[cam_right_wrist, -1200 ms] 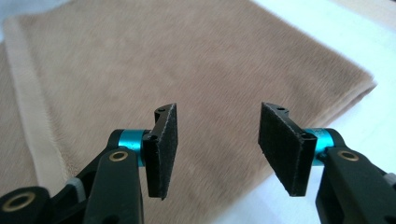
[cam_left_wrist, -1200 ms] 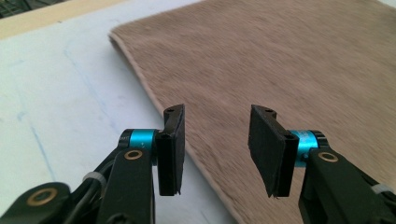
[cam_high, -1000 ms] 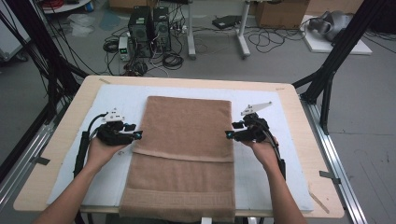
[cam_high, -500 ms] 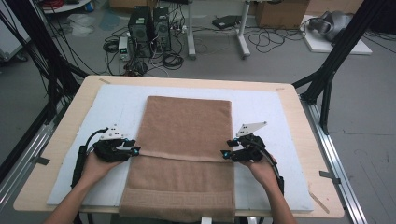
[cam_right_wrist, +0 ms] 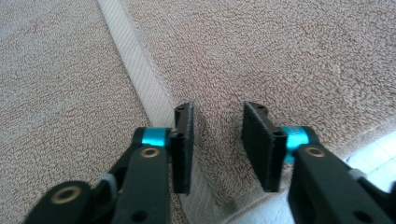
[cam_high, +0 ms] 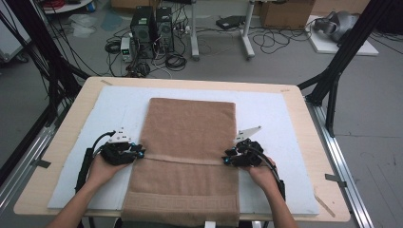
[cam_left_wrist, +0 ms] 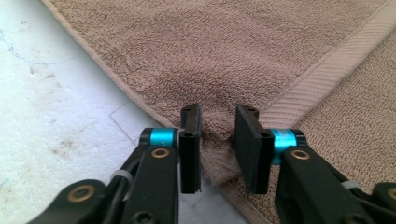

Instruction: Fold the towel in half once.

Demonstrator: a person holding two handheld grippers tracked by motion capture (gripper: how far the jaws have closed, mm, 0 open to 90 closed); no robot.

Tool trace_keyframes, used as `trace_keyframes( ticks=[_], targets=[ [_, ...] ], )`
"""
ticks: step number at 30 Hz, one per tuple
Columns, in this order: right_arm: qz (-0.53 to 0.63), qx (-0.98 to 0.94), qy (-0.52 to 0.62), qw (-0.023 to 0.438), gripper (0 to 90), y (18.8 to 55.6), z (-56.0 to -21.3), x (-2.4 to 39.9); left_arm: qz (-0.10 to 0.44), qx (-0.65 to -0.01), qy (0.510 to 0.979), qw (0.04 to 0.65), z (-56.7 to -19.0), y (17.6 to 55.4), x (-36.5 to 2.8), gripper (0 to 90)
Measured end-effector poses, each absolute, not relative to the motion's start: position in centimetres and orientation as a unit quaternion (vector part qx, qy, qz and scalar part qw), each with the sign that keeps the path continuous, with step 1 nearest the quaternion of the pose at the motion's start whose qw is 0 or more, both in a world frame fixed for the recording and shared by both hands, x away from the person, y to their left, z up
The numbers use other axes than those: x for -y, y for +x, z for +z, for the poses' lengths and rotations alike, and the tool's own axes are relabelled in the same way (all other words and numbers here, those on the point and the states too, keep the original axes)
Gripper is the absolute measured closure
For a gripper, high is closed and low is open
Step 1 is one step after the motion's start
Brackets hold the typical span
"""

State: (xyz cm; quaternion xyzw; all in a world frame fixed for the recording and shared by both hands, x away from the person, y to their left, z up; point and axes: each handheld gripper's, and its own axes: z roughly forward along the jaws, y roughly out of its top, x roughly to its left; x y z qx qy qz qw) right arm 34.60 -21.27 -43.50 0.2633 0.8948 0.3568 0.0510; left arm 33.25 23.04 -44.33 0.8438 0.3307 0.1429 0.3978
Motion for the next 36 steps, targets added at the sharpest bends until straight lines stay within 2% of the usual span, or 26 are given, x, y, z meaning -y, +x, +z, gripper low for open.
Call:
trace_keyframes(
  ticks=[4, 8, 12, 25, 36],
  targets=[
    [0.36, -0.894, 0.264, 0.046, 78.5, 34.9, -43.5, 21.4, 0.147, -0.329, 0.845, 0.395, -44.2, 33.2, -22.8, 79.7],
    [0.367, -0.892, 0.263, 0.04, 83.0, 35.0, -43.4, 21.5, 0.147, -0.328, 0.845, 0.395, -44.0, 33.1, -22.8, 84.1],
    [0.387, -0.881, 0.271, 0.026, 84.1, 35.2, -43.2, 22.2, 0.141, -0.333, 0.841, 0.404, -43.7, 33.0, -23.1, 84.6],
    [0.395, -0.883, 0.253, 0.032, 85.1, 35.1, -40.7, 22.2, 0.142, -0.331, 0.823, 0.439, -41.8, 32.3, -24.0, 84.8],
    [0.407, -0.883, 0.231, 0.031, 85.0, 33.3, -39.0, 22.4, 0.144, -0.322, 0.819, 0.452, -40.7, 30.4, -24.3, 84.9]
  ],
)
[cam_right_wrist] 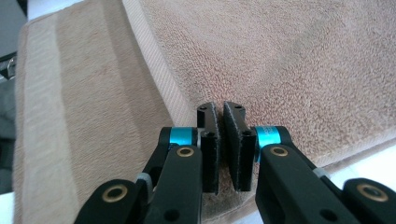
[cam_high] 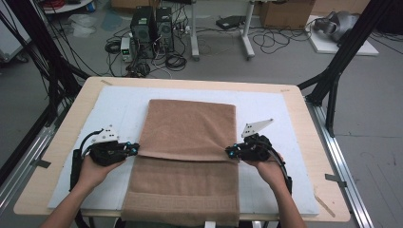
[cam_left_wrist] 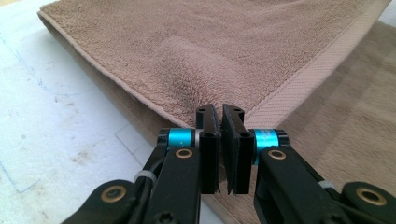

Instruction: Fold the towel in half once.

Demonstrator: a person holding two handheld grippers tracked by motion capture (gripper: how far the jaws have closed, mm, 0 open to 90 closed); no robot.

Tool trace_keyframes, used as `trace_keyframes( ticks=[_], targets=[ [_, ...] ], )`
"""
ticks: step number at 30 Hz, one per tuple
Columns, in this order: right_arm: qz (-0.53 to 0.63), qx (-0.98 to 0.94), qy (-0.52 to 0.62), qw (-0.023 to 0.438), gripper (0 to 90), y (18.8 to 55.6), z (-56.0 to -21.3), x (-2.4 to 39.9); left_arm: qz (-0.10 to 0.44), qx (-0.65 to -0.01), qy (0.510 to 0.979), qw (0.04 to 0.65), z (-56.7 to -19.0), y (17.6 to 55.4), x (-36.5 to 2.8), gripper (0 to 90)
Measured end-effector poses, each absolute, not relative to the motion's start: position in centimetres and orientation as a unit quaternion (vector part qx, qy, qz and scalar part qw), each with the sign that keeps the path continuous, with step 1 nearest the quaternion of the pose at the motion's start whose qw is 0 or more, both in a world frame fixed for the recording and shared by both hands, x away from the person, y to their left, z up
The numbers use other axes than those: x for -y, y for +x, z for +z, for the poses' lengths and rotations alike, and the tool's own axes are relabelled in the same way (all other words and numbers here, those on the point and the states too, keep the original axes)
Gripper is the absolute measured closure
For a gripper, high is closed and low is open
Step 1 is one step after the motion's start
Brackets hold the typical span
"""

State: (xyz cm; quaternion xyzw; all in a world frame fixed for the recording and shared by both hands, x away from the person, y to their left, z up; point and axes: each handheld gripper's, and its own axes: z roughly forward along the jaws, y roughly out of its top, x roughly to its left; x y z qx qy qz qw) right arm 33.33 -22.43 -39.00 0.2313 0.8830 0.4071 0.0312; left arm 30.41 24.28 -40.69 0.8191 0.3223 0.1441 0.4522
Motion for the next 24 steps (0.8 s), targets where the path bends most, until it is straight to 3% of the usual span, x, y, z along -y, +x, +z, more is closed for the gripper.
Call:
trace_keyframes(
  ticks=[15, 19, 21, 22, 24],
  targets=[
    [0.437, -0.883, 0.172, 0.024, 84.9, 28.5, -39.3, 23.4, 0.168, -0.296, 0.814, 0.471, -41.0, 24.7, -24.5, 85.0],
    [0.443, -0.887, 0.135, 0.004, 84.9, 26.7, -38.7, 23.5, 0.167, -0.281, 0.814, 0.48, -40.6, 21.6, -24.8, 85.0],
    [0.447, -0.887, 0.116, -0.021, 80.6, 25.9, -38.5, 23.6, 0.159, -0.268, 0.822, 0.476, -40.7, 20.0, -25.1, 84.0],
    [0.453, -0.884, 0.111, -0.031, 73.6, 25.6, -38.5, 23.7, 0.157, -0.265, 0.828, 0.469, -40.8, 19.7, -25.2, 79.6],
    [0.459, -0.879, 0.123, -0.03, 65.7, 25.8, -38.5, 23.9, 0.164, -0.277, 0.833, 0.45, -41.3, 20.3, -25.5, 62.0]
  ],
)
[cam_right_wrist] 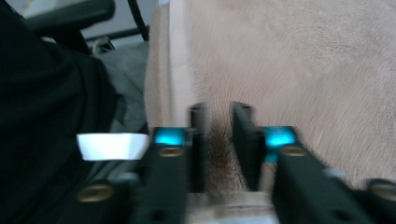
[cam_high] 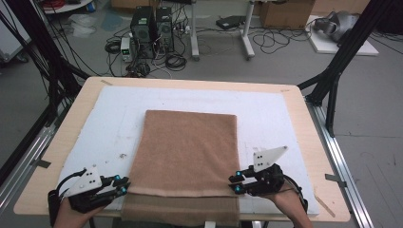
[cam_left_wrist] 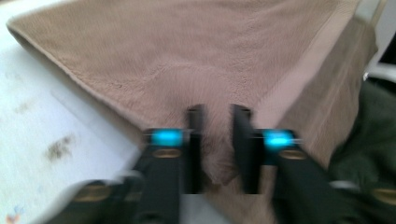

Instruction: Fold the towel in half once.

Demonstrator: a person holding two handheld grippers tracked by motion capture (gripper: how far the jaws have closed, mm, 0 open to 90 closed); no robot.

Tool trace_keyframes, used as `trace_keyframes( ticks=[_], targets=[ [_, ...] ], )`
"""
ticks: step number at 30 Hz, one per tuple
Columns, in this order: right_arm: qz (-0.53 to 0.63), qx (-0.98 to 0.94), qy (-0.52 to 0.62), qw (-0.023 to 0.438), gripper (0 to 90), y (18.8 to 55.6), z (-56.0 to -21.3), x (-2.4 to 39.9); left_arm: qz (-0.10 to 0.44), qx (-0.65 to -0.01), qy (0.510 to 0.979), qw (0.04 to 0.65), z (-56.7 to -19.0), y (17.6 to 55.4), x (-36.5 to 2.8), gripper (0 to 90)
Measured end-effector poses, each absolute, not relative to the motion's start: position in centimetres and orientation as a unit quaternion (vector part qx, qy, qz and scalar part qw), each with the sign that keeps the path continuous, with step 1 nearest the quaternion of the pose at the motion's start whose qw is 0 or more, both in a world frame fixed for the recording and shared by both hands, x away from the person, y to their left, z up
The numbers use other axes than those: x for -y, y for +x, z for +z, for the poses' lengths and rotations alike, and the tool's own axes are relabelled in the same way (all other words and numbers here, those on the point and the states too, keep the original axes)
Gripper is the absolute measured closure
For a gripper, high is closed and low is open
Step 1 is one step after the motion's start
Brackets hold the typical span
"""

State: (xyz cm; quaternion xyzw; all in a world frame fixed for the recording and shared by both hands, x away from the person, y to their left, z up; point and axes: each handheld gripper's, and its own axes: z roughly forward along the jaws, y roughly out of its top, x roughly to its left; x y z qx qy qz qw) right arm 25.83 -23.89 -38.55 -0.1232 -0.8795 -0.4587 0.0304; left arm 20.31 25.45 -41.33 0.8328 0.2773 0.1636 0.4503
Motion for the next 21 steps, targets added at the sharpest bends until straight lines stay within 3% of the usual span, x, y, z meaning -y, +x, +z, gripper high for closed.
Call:
trace_keyframes(
  ticks=[4, 8, 13, 15, 21],
  targets=[
    [-0.441, 0.881, -0.171, -0.017, 53.8, 28.0, -38.9, 23.8, 0.164, -0.299, 0.819, 0.461, -41.7, 23.4, -25.3, 54.4],
    [-0.424, 0.877, -0.221, -0.048, 48.1, 31.6, -39.2, 23.8, 0.168, -0.307, 0.812, 0.467, -41.6, 27.1, -23.9, 50.5],
    [-0.405, 0.863, -0.287, -0.092, 47.6, 36.4, -39.7, 24.1, 0.19, -0.332, 0.81, 0.445, -41.6, 32.0, -22.8, 50.1],
    [-0.396, 0.859, -0.31, -0.095, 47.6, 38.0, -40.0, 24.2, 0.172, -0.359, 0.795, 0.458, -41.7, 33.9, -22.7, 52.0],
    [-0.364, 0.855, -0.353, -0.109, 48.2, 41.3, -42.8, 24.1, 0.194, -0.431, 0.773, 0.424, -43.2, 37.6, -22.3, 54.3]
  ],
)
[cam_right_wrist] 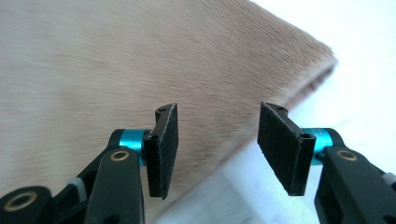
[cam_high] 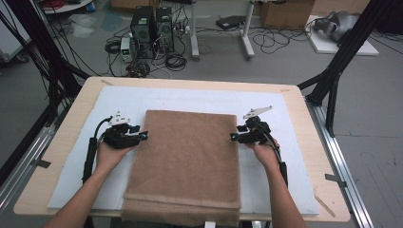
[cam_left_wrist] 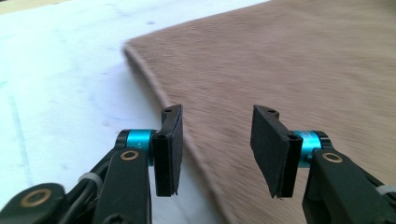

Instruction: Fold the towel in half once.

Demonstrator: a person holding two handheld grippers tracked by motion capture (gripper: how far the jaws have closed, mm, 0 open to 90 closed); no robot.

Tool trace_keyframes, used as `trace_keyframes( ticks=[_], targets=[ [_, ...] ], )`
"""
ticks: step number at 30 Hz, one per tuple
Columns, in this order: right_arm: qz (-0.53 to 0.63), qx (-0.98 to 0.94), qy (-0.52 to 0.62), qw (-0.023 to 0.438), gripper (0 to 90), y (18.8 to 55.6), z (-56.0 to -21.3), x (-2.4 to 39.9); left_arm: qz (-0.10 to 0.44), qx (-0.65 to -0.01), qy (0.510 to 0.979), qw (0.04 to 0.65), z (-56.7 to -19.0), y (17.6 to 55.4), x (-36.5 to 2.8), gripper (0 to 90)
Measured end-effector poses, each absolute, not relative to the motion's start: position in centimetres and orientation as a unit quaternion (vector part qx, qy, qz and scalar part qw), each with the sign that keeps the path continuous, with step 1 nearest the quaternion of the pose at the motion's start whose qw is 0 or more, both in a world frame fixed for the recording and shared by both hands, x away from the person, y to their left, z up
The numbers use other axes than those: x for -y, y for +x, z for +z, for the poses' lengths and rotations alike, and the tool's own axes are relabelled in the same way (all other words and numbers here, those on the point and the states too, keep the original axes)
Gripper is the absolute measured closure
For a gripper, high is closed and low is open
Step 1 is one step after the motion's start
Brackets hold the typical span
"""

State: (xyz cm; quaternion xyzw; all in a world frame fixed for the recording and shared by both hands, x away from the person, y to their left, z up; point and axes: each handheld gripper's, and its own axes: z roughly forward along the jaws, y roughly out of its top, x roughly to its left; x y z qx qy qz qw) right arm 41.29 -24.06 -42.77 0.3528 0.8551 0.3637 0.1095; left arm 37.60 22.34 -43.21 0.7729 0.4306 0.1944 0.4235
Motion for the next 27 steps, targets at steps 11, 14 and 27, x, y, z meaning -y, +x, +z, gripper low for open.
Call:
trace_keyframes(
  ticks=[11, 14, 27],
  targets=[
    [0.361, -0.852, 0.371, 0.081, 68.1, 42.0, -43.9, 23.2, 0.16, -0.443, 0.777, 0.418, -45.1, 38.7, -22.3, 72.7],
    [0.374, -0.844, 0.379, 0.06, 76.4, 42.2, -44.1, 23.2, 0.146, -0.438, 0.778, 0.425, -45.2, 38.7, -22.4, 79.7],
    [0.356, -0.848, 0.377, 0.106, 79.8, 44.7, -41.5, 22.7, 0.201, -0.446, 0.763, 0.422, -43.6, 41.2, -21.8, 84.2]
  ],
)
